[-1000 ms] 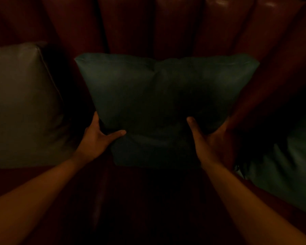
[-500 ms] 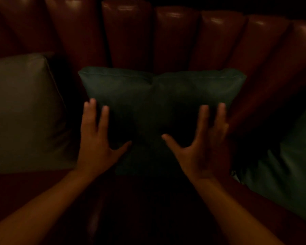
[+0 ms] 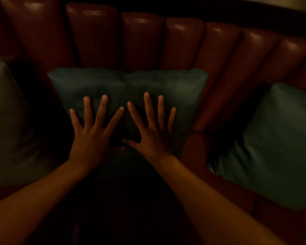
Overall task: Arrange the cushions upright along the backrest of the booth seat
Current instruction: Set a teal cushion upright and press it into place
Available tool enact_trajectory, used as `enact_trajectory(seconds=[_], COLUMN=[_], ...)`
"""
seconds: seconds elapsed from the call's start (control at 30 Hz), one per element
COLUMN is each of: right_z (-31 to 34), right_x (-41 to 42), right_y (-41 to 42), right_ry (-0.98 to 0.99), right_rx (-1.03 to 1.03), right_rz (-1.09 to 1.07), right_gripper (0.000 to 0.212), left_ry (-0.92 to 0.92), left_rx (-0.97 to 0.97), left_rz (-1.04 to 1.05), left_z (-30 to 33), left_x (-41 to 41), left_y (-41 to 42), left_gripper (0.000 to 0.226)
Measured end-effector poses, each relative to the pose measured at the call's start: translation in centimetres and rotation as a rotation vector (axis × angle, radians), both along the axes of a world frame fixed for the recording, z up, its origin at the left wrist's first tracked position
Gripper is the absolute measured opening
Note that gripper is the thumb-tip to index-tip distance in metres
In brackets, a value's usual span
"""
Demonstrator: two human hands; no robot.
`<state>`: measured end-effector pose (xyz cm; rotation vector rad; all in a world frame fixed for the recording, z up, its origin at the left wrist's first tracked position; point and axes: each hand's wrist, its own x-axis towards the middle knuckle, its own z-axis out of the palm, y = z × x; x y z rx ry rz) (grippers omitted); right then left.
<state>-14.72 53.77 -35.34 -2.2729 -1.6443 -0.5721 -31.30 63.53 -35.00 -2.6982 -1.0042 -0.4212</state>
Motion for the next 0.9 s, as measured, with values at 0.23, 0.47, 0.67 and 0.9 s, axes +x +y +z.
enact_trajectory(seconds=[0.23, 0.47, 0.67, 0.9], right_z=[0.4, 0.9, 0.5, 2.8], right_x=[0.9, 4.0, 10.0, 16.7], right_y=[-0.1, -6.7, -12.4, -20.2], right_ry=[0.032, 0.208, 0.225, 0.159], right_rx=[-0.065, 0.205, 0.167, 0.201], right_rz=[0.026, 0.002, -0.090, -0.167], right_gripper=[0.113, 0.083, 0.082, 0.072], left_ry=[0.020, -0.208, -0.121, -0.150], left_rx=[-0.058, -0.037, -0.156, -0.205], left_rz=[0.014, -0.381, -0.303, -0.344], left_z=[0.2, 1.0, 2.6, 6.1], left_x=[0.8, 4.6, 12.4, 17.1], left_y=[-0.2, -5.7, -11.7, -14.6], left_gripper=[0.125, 0.106, 0.124, 0.104])
